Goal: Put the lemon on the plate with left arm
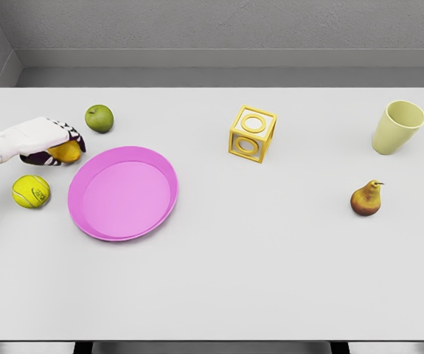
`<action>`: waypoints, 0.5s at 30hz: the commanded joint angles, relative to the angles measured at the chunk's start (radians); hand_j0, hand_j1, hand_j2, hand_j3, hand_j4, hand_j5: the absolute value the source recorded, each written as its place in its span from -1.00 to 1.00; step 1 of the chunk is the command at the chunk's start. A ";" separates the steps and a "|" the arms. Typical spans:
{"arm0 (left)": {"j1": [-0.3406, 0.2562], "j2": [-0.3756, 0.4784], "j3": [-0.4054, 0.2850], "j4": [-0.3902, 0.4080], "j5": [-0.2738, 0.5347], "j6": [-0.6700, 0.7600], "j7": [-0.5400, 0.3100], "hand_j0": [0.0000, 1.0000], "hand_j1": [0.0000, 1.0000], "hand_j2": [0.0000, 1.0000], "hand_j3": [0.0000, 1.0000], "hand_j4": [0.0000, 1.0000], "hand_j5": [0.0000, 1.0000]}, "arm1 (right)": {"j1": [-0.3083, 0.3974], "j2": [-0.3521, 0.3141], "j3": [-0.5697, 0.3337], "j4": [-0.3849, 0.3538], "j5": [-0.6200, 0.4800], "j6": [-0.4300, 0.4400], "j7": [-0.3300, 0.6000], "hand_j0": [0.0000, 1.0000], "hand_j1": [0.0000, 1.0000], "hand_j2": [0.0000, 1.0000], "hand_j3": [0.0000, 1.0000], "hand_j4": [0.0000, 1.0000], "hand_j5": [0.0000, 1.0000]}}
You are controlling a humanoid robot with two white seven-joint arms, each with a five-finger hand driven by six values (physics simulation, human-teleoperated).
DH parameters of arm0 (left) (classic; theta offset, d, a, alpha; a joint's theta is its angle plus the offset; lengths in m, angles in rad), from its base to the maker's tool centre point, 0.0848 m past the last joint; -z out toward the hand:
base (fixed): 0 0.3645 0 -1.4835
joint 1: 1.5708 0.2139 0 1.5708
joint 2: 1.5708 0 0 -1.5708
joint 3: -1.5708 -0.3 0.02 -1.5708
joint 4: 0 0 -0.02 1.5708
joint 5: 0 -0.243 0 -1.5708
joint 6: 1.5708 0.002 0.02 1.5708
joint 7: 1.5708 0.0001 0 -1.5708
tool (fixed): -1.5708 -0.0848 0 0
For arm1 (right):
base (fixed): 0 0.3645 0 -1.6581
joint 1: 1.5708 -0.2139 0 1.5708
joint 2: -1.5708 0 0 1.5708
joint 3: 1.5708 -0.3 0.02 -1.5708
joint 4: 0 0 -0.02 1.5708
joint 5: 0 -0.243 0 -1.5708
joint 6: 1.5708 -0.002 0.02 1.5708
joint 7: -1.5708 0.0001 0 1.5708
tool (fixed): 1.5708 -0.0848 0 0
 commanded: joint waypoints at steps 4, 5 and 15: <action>0.003 0.004 0.002 -0.009 0.010 0.001 0.000 0.10 0.10 0.10 0.10 0.10 0.10 | 0.000 0.000 0.000 0.000 0.000 -0.001 0.000 1.00 1.00 1.00 1.00 1.00 1.00; 0.003 0.004 0.002 -0.011 0.010 0.001 0.000 0.10 0.10 0.10 0.10 0.10 0.10 | 0.000 0.000 0.000 0.000 0.000 -0.001 0.000 1.00 1.00 1.00 1.00 1.00 1.00; 0.012 0.024 0.003 -0.089 0.034 0.001 -0.001 0.08 0.08 0.08 0.08 0.08 0.08 | 0.000 0.000 0.000 0.000 0.000 0.000 0.000 1.00 1.00 1.00 1.00 1.00 1.00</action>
